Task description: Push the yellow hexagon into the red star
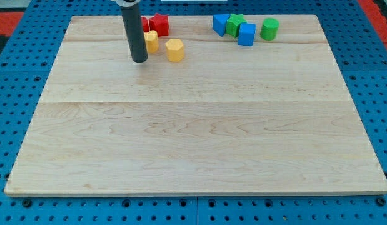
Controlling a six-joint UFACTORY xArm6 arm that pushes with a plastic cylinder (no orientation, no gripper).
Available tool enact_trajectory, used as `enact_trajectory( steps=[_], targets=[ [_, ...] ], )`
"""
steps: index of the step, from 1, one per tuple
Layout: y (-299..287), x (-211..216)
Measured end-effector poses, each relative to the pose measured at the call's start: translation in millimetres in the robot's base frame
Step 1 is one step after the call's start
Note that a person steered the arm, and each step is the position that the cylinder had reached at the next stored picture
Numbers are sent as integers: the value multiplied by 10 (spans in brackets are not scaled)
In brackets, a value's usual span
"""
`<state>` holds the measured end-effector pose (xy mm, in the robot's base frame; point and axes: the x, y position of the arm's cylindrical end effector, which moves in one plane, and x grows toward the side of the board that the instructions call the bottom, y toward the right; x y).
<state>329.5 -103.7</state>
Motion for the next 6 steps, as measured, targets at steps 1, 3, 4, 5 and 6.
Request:
enact_trajectory(
  steps=[1, 3, 4, 5, 6],
  targets=[
    [146, -104],
    [135, -561],
    [-205, -220],
    [149, 408],
    [883, 416]
  ],
)
